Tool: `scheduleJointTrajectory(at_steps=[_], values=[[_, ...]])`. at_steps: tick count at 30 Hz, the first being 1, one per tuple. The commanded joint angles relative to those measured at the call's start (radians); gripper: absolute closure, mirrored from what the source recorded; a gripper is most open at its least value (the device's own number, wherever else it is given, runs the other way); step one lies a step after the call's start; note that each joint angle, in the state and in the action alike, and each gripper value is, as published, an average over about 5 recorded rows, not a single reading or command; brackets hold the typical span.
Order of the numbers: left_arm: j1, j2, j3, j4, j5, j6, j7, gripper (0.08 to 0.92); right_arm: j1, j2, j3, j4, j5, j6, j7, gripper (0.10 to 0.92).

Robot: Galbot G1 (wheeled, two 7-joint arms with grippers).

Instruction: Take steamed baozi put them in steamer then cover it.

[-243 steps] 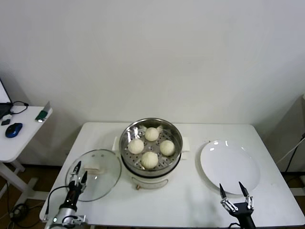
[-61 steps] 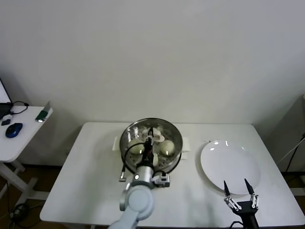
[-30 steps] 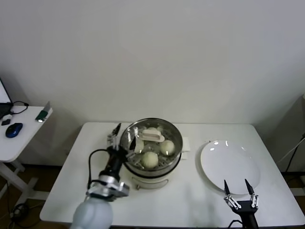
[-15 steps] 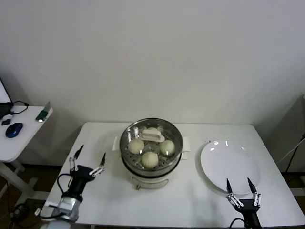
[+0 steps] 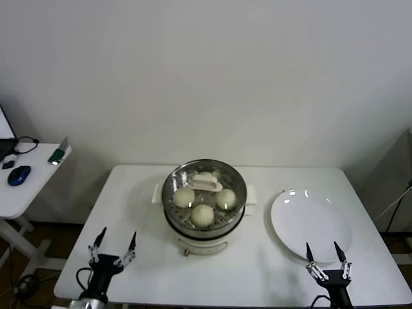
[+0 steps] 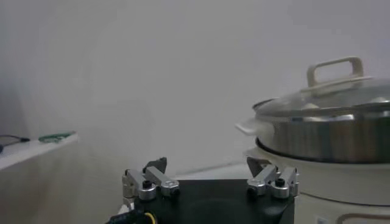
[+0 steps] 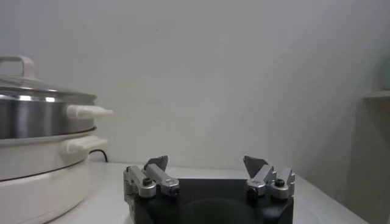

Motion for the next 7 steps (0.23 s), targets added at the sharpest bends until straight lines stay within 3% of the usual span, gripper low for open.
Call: scheduleJointTrajectory(at_steps=[1, 7], values=[[0.038, -0.005, -0.001, 0.051, -0.067, -0.064, -0.007, 0.177, -0.002, 0.003, 0.0, 0.001, 0.0, 0.0, 0.0, 0.203], [0.041, -0.01, 0.022, 0.045, -0.057, -0.06, -0.004, 0.177, -0.006, 0.005, 0.001, 0.007, 0.0, 0.0, 0.0, 0.203]])
